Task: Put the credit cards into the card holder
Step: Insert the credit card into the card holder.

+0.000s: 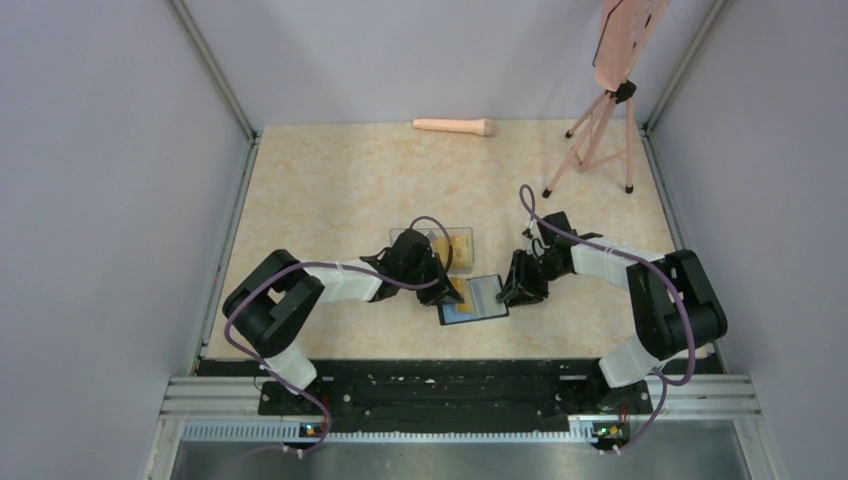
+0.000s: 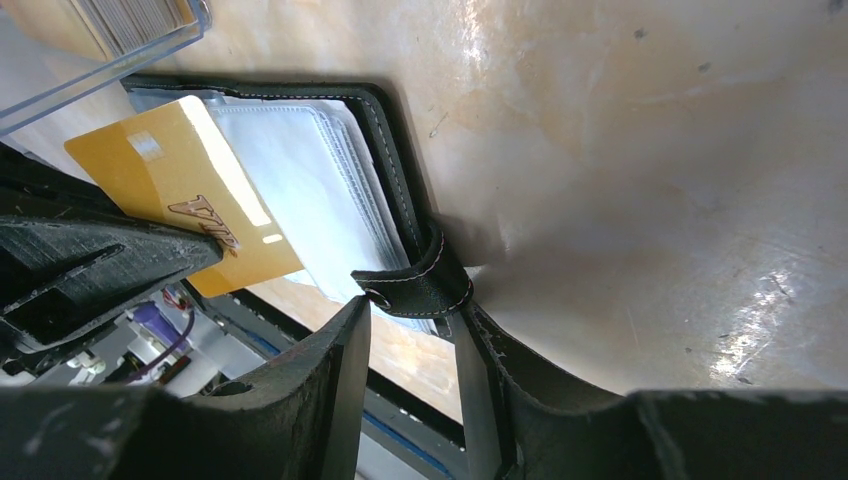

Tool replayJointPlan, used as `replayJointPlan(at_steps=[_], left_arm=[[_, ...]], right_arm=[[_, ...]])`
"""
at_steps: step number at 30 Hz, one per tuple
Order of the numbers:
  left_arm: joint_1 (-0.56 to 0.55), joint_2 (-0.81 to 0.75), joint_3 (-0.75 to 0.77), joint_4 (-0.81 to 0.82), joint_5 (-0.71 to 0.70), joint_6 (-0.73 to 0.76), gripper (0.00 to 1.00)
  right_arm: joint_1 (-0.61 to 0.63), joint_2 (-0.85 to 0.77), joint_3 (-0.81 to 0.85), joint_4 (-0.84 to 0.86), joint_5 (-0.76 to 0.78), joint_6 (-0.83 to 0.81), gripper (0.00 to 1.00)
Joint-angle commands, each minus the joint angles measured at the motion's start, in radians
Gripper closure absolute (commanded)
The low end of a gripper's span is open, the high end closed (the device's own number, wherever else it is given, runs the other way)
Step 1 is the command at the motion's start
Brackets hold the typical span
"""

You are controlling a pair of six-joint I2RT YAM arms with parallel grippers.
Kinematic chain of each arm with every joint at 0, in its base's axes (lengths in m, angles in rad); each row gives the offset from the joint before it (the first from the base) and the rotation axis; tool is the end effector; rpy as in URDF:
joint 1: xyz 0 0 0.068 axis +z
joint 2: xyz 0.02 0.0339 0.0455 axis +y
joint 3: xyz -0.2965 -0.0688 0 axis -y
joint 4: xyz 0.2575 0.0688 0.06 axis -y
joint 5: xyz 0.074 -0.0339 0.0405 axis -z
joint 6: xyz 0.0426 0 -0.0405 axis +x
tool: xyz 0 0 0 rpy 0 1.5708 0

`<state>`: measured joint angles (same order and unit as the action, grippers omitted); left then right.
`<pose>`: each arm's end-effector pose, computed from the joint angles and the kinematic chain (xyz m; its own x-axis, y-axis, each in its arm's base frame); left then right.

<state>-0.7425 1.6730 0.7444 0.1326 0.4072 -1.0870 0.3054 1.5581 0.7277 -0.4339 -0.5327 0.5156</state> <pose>0.2330 -0.2367 0.1574 -0.9752 -0.2083 -0.0749 -0.0823 0.6552 -0.7509 0.2487 0.1011 0.1548 -0.9908 0.1330 -0.0238 0.0958 0.8160 0.5700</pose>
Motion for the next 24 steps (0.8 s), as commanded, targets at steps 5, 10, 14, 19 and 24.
replayJointPlan(at_steps=[5,10,14,19,24], left_arm=[[-0.015,-0.01,0.009,0.008,-0.007,-0.007,1.0],[-0.021,0.005,0.04,-0.015,0.003,-0.001,1.0],[-0.026,0.017,0.051,-0.007,0.01,-0.009,1.0],[-0.032,0.013,0.065,-0.011,0.009,-0.012,1.0],[-0.037,0.025,0.073,-0.005,0.01,-0.017,1.0]], right_arm=[[-0.009,0.016,-0.02,0.031,0.037,-0.027,0.63],[-0.01,0.015,-0.026,0.041,0.03,-0.021,0.63],[-0.009,0.016,-0.026,0.043,0.027,-0.022,0.63],[-0.009,0.015,-0.032,0.047,0.022,-0.021,0.63],[-0.009,0.014,-0.036,0.053,0.018,-0.019,0.64]])
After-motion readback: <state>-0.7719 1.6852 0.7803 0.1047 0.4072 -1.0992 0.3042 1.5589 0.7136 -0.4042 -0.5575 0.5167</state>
